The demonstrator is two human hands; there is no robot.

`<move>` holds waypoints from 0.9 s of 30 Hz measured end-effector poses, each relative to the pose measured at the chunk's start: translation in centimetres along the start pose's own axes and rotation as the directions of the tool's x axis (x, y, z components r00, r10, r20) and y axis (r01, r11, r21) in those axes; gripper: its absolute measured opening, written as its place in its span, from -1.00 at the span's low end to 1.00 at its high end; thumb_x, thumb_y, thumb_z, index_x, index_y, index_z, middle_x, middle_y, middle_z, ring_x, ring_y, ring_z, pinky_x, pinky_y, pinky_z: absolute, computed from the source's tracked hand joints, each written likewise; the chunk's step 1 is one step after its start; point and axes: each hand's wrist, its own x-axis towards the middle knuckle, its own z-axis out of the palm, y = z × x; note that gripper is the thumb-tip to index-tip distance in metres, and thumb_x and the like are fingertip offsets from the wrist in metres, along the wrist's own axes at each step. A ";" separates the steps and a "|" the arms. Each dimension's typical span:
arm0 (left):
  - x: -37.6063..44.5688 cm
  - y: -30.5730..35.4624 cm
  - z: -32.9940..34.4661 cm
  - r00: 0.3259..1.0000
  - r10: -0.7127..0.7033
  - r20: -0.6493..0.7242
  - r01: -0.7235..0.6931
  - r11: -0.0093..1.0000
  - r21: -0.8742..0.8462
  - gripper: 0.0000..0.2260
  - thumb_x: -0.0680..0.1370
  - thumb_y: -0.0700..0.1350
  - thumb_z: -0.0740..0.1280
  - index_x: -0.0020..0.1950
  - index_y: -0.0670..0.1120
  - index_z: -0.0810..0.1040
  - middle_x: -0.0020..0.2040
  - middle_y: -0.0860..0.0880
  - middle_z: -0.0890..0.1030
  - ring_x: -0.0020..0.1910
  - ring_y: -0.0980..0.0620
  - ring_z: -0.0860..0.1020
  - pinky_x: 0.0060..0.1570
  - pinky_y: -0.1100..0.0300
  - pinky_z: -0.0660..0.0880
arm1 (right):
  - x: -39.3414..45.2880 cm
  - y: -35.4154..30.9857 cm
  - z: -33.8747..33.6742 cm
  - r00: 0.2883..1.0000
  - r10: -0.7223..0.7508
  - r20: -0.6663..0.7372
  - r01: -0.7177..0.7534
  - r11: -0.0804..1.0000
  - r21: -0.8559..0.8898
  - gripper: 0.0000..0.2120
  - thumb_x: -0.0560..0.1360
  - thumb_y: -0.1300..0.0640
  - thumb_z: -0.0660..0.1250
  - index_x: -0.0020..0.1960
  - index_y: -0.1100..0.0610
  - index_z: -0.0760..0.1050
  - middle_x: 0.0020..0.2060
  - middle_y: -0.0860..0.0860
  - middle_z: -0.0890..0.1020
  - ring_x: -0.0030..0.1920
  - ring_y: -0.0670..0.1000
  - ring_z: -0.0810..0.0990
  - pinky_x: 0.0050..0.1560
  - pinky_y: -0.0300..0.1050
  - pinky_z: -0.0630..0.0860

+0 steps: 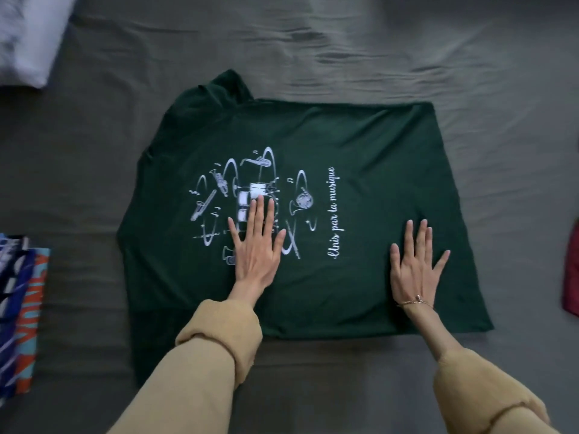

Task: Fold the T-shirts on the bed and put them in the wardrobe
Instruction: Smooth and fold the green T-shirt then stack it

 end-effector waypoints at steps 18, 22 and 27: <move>9.6 9.0 1.1 0.997 -0.028 0.075 0.033 0.997 -0.064 -0.42 0.53 0.22 -0.34 0.51 0.03 -0.26 0.53 0.09 -0.24 0.49 0.17 -0.28 0.41 -0.08 -0.37 | 11.9 -3.1 -2.5 0.959 -0.283 0.011 0.283 0.959 0.006 -0.41 0.52 -0.14 -0.30 0.51 0.03 -0.19 0.48 -0.13 -0.18 0.47 -0.18 -0.22 0.39 0.21 -0.36; 15.5 5.5 -0.4 0.996 -0.046 0.082 0.048 0.998 -0.034 -0.48 0.61 0.21 -0.25 0.50 0.03 -0.26 0.54 0.08 -0.22 0.49 0.17 -0.26 0.45 -0.13 -0.31 | 19.2 -6.1 -2.8 0.986 -0.158 0.053 0.156 0.986 0.056 -0.47 0.64 -0.06 -0.14 0.53 0.05 -0.23 0.52 -0.08 -0.19 0.50 -0.14 -0.24 0.41 0.25 -0.30; 21.4 4.2 -1.4 0.993 -0.085 0.081 0.088 0.996 -0.034 -0.52 0.66 0.09 -0.12 0.54 0.04 -0.17 0.56 0.09 -0.17 0.52 0.15 -0.21 0.43 -0.13 -0.32 | 23.5 -3.5 -3.3 0.998 -0.056 0.005 0.056 0.998 -0.008 -0.44 0.63 -0.11 -0.12 0.52 0.03 -0.27 0.52 -0.07 -0.19 0.51 -0.13 -0.21 0.46 0.14 -0.27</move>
